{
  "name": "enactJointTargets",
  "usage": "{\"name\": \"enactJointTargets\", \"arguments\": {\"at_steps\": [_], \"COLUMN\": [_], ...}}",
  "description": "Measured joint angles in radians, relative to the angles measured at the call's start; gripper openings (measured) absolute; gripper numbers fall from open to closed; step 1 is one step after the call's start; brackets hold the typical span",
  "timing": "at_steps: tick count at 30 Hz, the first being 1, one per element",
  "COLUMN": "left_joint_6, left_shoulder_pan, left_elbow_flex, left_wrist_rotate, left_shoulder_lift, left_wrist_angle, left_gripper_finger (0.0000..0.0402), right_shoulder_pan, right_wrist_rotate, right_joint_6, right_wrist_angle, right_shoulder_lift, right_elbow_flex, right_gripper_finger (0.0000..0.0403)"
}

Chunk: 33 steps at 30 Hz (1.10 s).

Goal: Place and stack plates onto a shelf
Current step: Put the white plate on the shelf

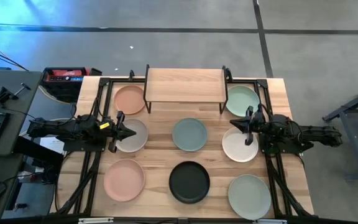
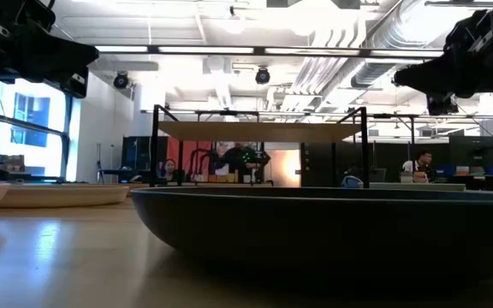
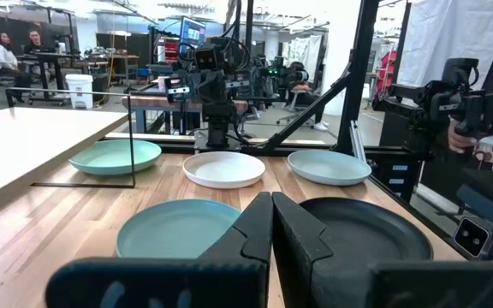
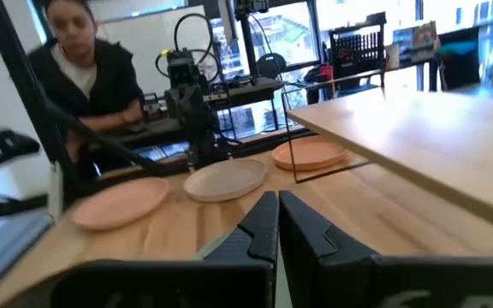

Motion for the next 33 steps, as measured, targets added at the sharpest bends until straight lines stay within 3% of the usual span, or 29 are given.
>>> {"name": "enactJointTargets", "arguments": {"at_steps": [5,15,27,33], "left_joint_6": [0.0,0.0,0.0,0.0], "left_shoulder_pan": [0.0,0.0,0.0,0.0], "left_elbow_flex": [0.0,0.0,0.0,0.0], "left_wrist_rotate": [0.0,0.0,0.0,0.0], "left_shoulder_lift": [0.0,0.0,0.0,0.0], "left_wrist_angle": [0.0,0.0,0.0,0.0], "left_gripper_finger": [0.0,0.0,0.0,0.0], "right_shoulder_pan": [0.0,0.0,0.0,0.0], "right_wrist_rotate": [0.001,0.086,0.079,0.079], "right_joint_6": [0.151,0.317,0.21,0.07], "right_wrist_angle": [0.023,0.27,0.295,0.278], "right_shoulder_lift": [0.0,0.0,0.0,0.024], "right_elbow_flex": [0.0,0.0,0.003,0.1], "right_gripper_finger": [0.0,0.0,0.0,0.0]}}
